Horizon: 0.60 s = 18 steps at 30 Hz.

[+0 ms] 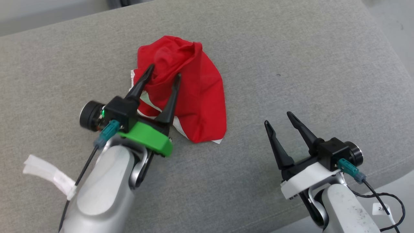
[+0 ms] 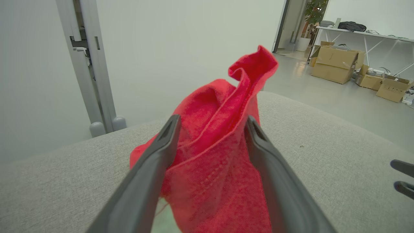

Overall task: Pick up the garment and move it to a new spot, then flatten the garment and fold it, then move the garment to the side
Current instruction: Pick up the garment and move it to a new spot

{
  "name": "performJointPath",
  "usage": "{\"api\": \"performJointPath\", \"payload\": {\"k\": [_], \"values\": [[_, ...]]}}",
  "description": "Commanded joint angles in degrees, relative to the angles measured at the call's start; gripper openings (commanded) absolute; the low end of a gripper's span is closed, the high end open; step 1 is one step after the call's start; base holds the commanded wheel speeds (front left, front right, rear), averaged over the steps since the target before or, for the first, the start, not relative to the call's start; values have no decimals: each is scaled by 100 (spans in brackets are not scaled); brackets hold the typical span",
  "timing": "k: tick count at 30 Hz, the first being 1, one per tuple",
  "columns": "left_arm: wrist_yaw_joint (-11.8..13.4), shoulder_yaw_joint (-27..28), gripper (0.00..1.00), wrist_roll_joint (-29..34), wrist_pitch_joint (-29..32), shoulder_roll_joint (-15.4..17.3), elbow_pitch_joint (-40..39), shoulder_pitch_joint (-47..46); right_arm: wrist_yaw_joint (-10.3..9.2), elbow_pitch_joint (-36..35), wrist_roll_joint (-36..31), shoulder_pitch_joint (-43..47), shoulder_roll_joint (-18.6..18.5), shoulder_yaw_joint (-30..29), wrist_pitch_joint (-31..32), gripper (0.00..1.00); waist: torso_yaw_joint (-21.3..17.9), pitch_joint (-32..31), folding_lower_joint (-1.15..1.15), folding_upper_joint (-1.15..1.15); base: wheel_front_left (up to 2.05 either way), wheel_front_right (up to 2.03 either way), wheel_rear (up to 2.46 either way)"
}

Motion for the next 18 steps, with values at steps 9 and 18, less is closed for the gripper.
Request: {"api": "performJointPath", "payload": {"k": [9,18], "values": [[-15,1226,100,373,-5,-147,-86,782,-10,46,-87,41,-16,-128,-2,100,701,-386,0,-1,0,0,0],[-15,2245,100,687,-5,-329,-226,1720,-10,216,-138,260,-17,-180,-2,100,1214,-924,0,-1,0,0,0]]}}
